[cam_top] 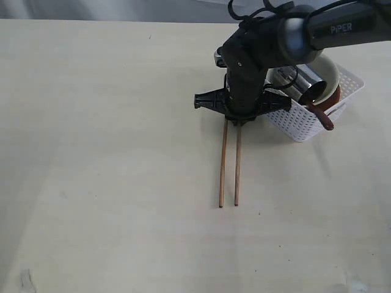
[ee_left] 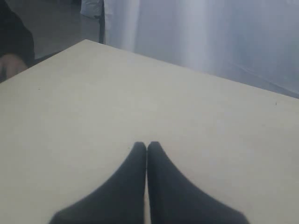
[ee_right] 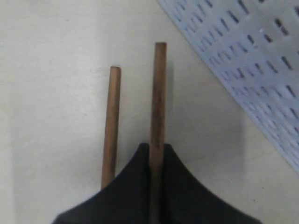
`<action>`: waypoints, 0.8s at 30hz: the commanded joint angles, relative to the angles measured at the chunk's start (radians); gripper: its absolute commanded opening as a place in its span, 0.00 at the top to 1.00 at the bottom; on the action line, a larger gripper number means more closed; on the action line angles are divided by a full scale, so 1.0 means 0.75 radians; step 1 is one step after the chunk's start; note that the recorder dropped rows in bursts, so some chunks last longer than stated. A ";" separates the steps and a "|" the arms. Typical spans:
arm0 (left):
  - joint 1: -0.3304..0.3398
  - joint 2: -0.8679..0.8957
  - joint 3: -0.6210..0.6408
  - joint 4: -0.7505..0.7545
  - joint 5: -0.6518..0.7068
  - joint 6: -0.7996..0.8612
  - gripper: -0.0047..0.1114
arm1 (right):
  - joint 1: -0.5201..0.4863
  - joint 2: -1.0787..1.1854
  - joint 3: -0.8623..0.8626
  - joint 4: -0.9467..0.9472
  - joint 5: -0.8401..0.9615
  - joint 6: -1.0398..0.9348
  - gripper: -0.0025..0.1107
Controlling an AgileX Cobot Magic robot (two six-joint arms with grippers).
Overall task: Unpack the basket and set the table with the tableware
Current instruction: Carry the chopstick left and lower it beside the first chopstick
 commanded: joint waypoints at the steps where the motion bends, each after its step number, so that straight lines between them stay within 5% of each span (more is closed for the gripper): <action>1: -0.006 -0.004 0.002 0.004 -0.011 0.004 0.96 | -0.010 0.025 -0.006 -0.032 -0.021 0.044 0.98; 24: -0.006 -0.004 0.002 0.004 -0.011 0.004 0.96 | -0.010 0.036 -0.006 -0.102 0.022 0.058 0.95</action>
